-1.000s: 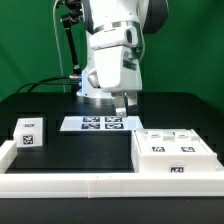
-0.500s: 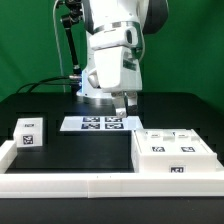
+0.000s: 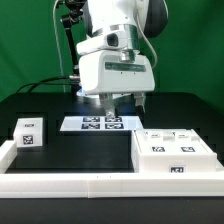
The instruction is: Assemble cabinet
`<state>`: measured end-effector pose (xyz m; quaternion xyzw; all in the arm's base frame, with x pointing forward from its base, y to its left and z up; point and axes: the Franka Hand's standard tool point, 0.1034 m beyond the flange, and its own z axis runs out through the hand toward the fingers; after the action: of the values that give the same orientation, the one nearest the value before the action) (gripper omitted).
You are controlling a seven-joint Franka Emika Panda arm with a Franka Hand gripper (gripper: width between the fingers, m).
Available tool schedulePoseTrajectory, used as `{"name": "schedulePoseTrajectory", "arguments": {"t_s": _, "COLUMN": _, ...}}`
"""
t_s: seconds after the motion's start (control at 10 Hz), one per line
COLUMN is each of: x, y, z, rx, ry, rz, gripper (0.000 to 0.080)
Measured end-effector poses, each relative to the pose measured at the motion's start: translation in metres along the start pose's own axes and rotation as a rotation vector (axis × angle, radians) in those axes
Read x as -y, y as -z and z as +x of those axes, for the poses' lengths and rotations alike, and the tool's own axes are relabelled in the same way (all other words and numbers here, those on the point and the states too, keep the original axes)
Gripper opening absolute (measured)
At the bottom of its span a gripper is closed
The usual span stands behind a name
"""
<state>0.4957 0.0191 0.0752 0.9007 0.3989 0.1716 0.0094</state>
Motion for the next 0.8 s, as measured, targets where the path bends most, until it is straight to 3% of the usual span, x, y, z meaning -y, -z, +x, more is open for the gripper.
{"name": "schedulePoseTrajectory", "arguments": {"t_s": 0.5, "x": 0.002, "y": -0.002, "z": -0.003, "rx": 0.001, "ry": -0.336, "rz": -0.001, "gripper": 0.0797}}
{"name": "schedulePoseTrajectory", "arguments": {"t_s": 0.8, "x": 0.02, "y": -0.008, "z": 0.006, "rx": 0.007, "ry": -0.776, "rz": 0.007, "gripper": 0.0797}}
